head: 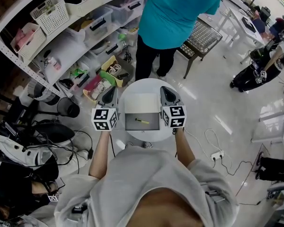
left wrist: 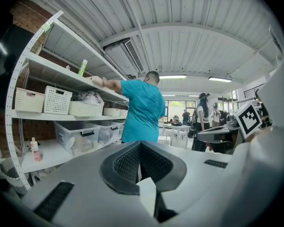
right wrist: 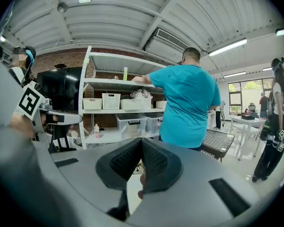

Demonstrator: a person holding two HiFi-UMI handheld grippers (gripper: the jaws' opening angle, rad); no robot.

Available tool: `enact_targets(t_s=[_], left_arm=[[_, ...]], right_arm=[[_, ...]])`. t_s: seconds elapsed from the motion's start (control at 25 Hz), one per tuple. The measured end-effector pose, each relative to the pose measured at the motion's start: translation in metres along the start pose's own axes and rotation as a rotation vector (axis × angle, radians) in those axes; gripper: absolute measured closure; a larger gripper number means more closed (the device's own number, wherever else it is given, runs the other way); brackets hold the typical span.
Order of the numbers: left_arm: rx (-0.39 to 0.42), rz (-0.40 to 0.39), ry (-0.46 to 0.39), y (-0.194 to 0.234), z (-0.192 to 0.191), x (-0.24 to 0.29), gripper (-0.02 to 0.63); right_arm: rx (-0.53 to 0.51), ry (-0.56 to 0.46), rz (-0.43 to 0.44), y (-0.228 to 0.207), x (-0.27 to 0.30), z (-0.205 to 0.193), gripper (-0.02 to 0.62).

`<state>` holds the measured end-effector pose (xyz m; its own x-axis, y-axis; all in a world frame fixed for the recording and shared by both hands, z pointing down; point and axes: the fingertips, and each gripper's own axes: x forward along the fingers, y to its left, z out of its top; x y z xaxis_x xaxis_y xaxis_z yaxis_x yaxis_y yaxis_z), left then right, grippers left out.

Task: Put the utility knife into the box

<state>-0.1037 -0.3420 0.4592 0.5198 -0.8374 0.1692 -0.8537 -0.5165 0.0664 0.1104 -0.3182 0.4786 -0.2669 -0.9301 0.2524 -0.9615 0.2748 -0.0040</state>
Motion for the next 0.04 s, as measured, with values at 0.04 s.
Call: enact_targets(t_s=[0.04], left_arm=[[0.000,0.000,0.001,0.0011,-0.0001,-0.0002,0.586]], right_arm=[[0.000,0.001,0.001,0.0009,0.0005,0.0002,0.566]])
